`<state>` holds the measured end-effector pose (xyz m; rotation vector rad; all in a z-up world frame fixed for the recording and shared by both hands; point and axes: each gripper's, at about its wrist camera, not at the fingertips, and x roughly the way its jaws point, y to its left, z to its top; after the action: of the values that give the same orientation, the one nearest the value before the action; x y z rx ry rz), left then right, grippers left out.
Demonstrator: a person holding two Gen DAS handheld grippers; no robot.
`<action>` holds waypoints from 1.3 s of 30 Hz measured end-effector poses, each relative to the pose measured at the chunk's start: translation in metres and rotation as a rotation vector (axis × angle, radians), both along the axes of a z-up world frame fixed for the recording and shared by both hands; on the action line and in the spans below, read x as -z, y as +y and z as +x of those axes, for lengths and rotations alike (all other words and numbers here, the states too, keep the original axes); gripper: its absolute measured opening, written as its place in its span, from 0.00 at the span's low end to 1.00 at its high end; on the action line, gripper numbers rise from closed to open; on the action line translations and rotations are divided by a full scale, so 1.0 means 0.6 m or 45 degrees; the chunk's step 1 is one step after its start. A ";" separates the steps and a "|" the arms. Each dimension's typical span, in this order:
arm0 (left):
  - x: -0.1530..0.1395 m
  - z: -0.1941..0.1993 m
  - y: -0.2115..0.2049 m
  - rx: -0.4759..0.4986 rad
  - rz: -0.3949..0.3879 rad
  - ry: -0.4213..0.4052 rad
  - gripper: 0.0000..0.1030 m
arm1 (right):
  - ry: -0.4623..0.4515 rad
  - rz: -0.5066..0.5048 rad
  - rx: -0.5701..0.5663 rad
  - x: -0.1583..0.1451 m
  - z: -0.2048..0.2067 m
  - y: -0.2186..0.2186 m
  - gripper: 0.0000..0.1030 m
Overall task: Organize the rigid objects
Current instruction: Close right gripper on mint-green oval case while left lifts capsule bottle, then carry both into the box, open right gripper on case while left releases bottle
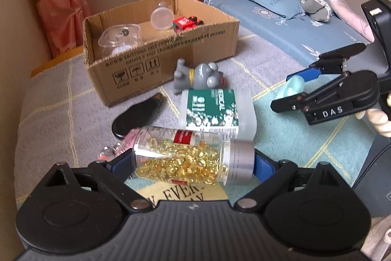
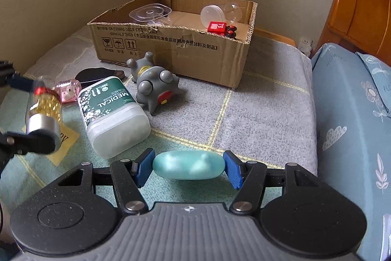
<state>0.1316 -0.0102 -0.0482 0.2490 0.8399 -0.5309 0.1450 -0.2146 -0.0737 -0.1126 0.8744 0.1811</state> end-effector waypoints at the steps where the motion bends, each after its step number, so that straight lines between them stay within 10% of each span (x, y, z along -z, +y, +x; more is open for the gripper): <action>1: -0.003 0.002 0.000 0.001 -0.002 0.001 0.93 | -0.001 0.005 -0.005 -0.003 -0.001 0.000 0.64; 23: -0.148 0.231 0.004 -0.101 0.001 -0.102 0.93 | -0.147 0.075 -0.118 -0.148 0.139 0.014 0.64; 39: -0.122 0.429 -0.017 -0.209 0.048 -0.035 0.93 | -0.082 0.041 -0.189 -0.125 0.328 0.048 0.64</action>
<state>0.3893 -0.0206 0.0249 0.2191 0.8356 -0.3580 0.3416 -0.1859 0.0014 -0.1522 0.7988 0.3284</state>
